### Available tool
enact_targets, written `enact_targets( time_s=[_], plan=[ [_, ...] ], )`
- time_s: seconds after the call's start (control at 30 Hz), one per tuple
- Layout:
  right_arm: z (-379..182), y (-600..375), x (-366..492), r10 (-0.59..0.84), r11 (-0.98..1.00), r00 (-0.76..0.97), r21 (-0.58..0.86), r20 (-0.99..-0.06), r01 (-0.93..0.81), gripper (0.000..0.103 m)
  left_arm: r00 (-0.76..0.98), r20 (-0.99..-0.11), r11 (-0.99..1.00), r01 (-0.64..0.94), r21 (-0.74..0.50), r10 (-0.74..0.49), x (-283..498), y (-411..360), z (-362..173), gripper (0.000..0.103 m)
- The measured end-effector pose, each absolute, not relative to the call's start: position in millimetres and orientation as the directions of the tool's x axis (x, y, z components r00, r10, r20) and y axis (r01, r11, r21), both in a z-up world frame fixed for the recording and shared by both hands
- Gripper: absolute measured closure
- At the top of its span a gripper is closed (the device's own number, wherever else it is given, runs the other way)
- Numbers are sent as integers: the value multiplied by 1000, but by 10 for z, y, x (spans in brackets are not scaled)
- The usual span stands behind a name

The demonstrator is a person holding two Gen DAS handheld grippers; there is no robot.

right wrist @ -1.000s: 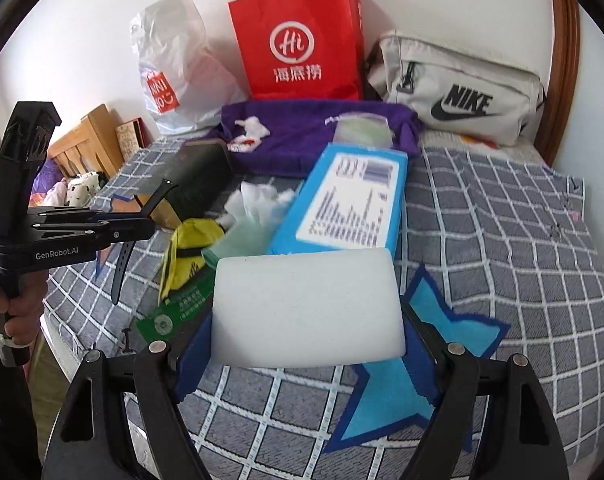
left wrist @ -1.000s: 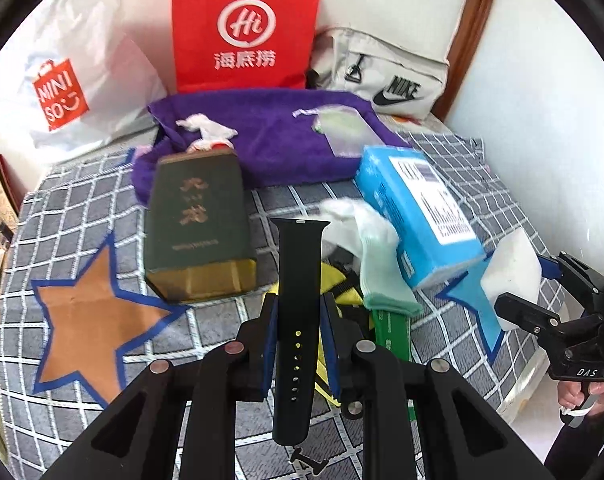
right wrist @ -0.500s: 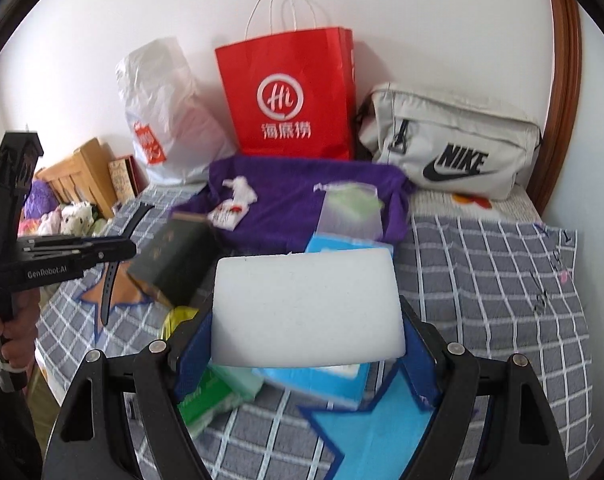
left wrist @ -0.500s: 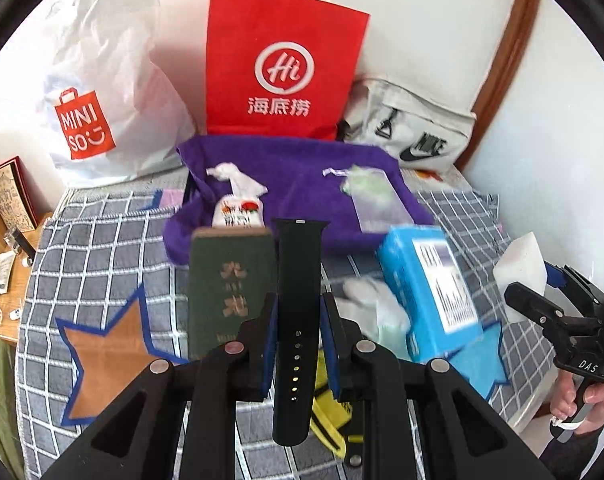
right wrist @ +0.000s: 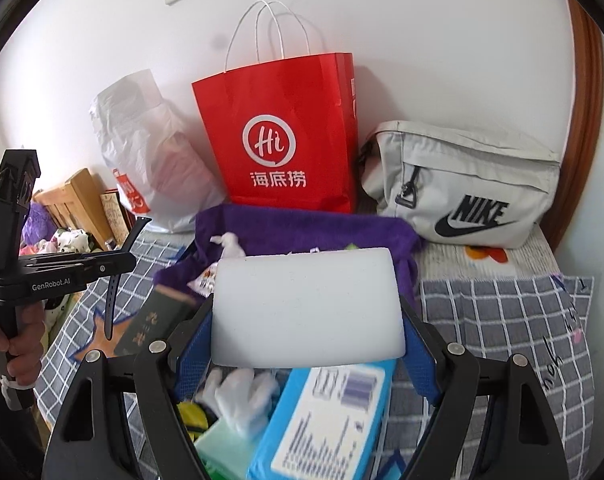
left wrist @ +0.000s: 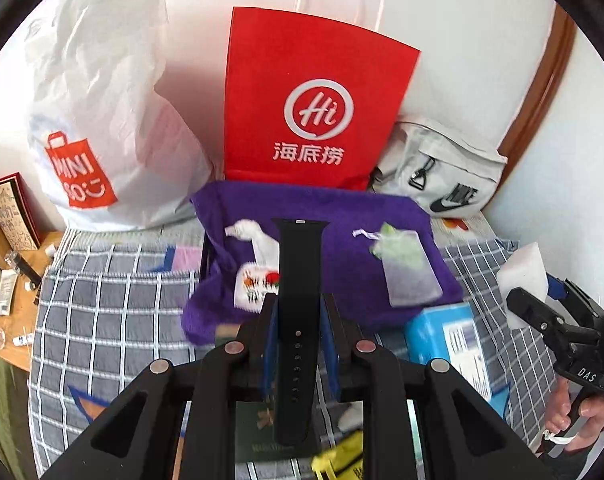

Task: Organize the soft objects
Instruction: 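Carry the black strap with the left tool while the right tool carries the foam block to the towel, then open both tools to drop the foam block and strap on the purple towel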

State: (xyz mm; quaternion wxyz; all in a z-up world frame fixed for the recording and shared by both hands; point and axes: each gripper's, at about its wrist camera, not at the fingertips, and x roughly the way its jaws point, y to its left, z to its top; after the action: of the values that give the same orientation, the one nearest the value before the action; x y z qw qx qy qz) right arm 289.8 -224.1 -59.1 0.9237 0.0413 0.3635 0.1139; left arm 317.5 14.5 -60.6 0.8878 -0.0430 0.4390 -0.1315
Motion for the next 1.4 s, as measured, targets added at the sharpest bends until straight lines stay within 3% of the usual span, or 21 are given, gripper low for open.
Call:
enact_targets(
  time_s=[0.63, 1.4],
  plan=[
    [-978, -2000, 3860, 282, 958, 631, 177, -723, -225, 22, 534, -788, 951, 140, -275, -306, 4010, 162, -982, 83],
    [-1610, -1868, 4193, 249, 958, 498, 136, -831, -253, 22, 394, -844, 930, 185, -316, -365, 4470, -157, -1621, 83]
  ],
)
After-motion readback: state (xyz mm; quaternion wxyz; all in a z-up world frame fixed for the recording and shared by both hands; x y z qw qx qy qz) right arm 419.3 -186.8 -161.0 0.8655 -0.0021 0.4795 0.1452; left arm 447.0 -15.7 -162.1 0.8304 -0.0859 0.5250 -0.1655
